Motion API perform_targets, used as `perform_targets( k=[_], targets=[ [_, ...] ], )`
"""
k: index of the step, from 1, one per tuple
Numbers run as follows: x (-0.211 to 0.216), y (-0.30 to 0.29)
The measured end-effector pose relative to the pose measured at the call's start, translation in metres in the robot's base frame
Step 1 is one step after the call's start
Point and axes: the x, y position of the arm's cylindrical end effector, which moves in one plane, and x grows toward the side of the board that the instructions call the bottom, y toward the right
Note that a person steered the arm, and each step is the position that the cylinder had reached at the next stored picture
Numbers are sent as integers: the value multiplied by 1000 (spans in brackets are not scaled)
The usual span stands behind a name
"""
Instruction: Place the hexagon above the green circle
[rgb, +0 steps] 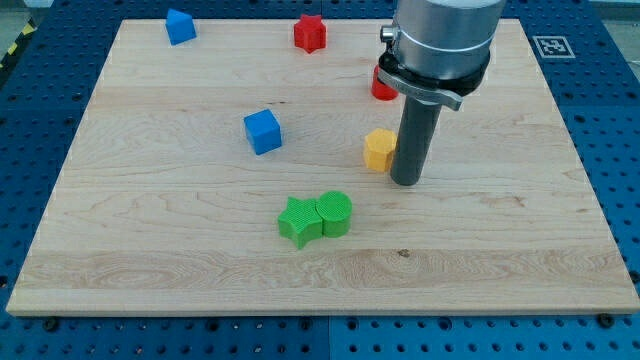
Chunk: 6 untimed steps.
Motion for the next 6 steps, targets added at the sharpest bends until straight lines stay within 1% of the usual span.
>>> perform_targets(
  k=[1,2,3,4,5,6],
  targets=[
    [-11,-14],
    [-19,-41],
    [-45,-50],
    [-56,-46],
    [-57,-28],
    [-61,-24]
  ],
)
